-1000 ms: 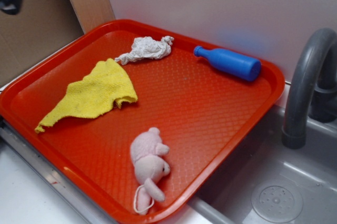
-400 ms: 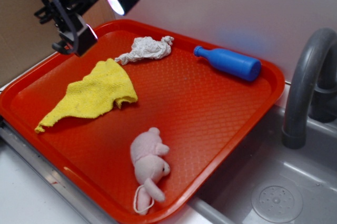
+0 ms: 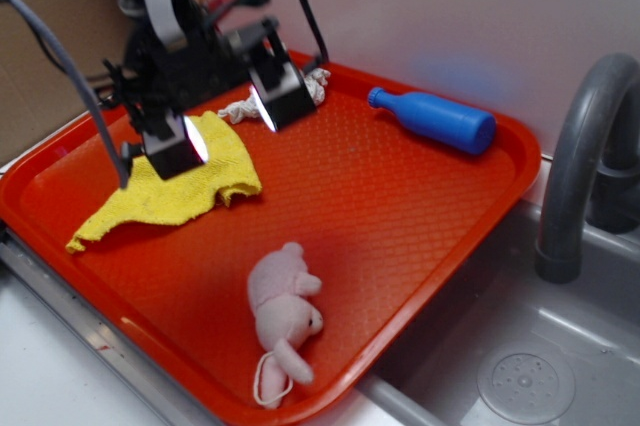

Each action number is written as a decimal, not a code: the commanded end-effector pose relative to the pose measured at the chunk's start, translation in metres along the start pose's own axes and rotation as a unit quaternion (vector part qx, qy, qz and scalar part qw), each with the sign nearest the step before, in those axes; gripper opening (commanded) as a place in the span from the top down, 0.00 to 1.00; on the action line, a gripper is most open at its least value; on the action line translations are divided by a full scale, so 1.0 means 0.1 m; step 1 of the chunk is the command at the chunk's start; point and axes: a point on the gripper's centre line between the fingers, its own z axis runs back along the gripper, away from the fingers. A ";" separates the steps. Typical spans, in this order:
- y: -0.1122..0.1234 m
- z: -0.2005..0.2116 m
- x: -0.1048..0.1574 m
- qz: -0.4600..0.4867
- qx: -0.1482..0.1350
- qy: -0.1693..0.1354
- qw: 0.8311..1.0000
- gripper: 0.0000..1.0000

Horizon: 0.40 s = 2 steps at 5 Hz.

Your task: Grab the pink bunny.

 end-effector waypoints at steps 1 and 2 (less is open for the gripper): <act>-0.16 -0.15 0.31 -0.143 -0.010 -0.030 0.989 0.00; -0.14 -0.28 0.40 -0.147 -0.025 -0.035 0.988 0.00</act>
